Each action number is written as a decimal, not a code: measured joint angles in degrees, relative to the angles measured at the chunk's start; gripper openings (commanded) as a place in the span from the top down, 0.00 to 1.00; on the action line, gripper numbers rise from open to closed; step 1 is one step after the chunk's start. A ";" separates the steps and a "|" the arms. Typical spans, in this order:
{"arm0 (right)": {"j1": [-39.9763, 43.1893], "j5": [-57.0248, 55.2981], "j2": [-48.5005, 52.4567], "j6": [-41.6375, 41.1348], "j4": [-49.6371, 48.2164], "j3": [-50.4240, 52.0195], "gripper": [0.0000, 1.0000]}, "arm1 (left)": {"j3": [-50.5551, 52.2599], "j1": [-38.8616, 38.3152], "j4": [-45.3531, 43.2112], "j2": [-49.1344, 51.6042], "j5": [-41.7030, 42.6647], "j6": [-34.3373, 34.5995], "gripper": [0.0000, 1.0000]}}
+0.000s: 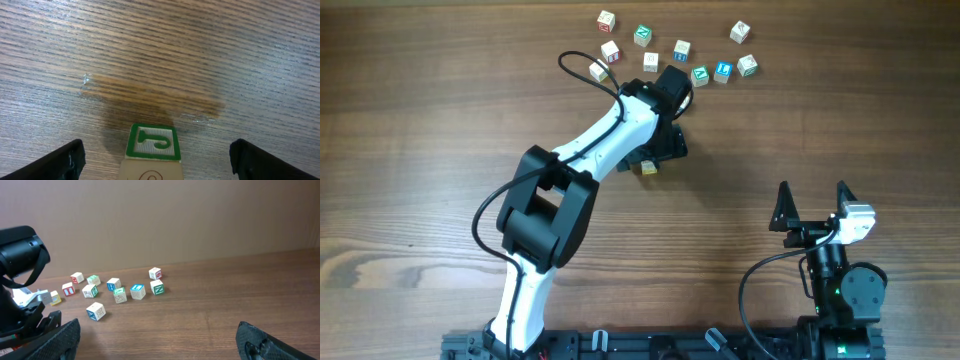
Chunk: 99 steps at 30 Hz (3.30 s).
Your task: Form a tower
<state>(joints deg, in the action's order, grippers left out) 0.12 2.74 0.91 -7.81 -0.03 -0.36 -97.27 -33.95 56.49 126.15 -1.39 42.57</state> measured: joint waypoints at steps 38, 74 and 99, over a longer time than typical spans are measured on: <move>0.00 0.00 0.00 0.00 0.00 0.00 0.00 | 0.00 -0.04 0.94 -1.16 0.44 0.00 0.15; 0.00 0.00 0.00 0.00 0.00 0.00 0.00 | 2.08 -0.04 0.26 -1.25 0.46 0.20 0.73; 0.00 0.00 0.00 0.00 0.00 0.00 0.00 | 2.08 -0.04 1.11 -1.25 0.46 -11.91 0.80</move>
<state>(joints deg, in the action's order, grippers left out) 0.12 2.74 0.91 -7.81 -0.03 -0.36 -95.20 -34.00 57.60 124.90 -0.93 30.65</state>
